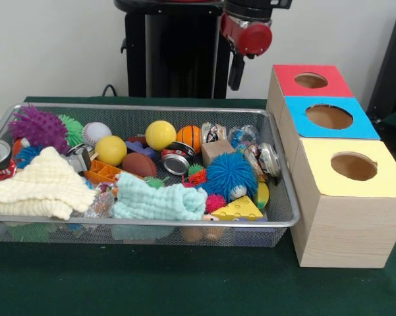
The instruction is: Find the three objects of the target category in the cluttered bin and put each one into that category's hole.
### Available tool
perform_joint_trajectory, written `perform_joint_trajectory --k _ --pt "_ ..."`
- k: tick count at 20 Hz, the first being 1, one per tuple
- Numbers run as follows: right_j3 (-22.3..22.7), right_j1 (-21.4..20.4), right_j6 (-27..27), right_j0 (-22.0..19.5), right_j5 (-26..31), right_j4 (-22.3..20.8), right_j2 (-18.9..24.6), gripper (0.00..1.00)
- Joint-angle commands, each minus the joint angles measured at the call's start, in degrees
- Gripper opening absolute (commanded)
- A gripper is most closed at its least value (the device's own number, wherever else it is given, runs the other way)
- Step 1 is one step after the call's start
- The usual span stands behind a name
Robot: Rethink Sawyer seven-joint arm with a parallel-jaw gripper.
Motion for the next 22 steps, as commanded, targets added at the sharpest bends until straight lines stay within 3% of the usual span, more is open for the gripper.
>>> perform_joint_trajectory --k 1,5,8,11,18,22 --pt "2.42 3.27 -10.66 -1.55 -4.95 -7.98 7.43 0.00" --pt "-0.22 8.20 -7.49 -1.07 -9.09 -12.06 5.83 0.00" --pt "-1.89 9.65 -7.36 -2.59 -7.95 -12.69 7.14 0.00" --pt "-3.99 9.68 -7.94 -3.62 -3.77 -11.96 9.12 0.00" --pt "-4.47 11.02 -5.45 -3.48 -5.57 -11.96 9.76 0.00" --pt "-3.69 8.95 -6.27 -5.58 -2.83 -10.22 12.70 0.00"
